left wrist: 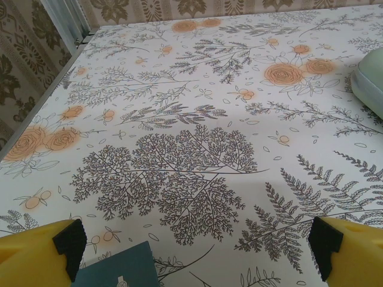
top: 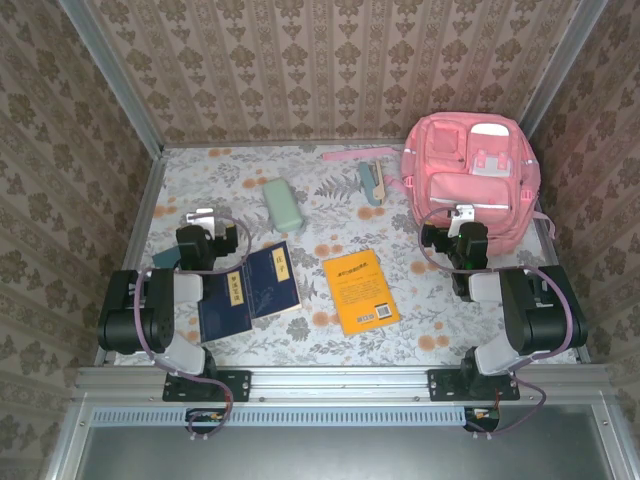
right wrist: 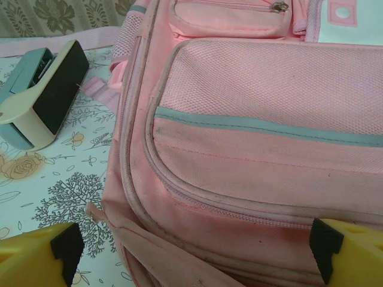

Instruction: Pack books, pencil case, and school supplies into a backpack

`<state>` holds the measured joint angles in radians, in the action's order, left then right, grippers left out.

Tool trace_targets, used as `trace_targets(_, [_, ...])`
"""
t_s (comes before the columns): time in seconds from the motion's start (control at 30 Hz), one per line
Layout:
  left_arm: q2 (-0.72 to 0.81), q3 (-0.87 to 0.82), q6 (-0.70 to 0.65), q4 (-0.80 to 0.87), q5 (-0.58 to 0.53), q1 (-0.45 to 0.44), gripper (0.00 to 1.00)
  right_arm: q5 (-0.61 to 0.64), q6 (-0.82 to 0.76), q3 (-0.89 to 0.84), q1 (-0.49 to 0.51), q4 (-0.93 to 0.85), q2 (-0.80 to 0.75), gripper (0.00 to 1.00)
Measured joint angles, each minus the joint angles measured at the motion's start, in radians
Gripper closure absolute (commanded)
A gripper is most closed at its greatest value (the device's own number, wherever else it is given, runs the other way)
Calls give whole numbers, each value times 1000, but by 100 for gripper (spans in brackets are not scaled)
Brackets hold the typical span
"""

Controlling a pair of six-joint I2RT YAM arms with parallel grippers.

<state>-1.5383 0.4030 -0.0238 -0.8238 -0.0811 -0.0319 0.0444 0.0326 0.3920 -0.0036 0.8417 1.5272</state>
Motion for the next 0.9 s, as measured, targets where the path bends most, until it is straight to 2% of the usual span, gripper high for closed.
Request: trace_targets(0.9, [0,0,0,1,23,6,0,0,0,0,0,0,0,0])
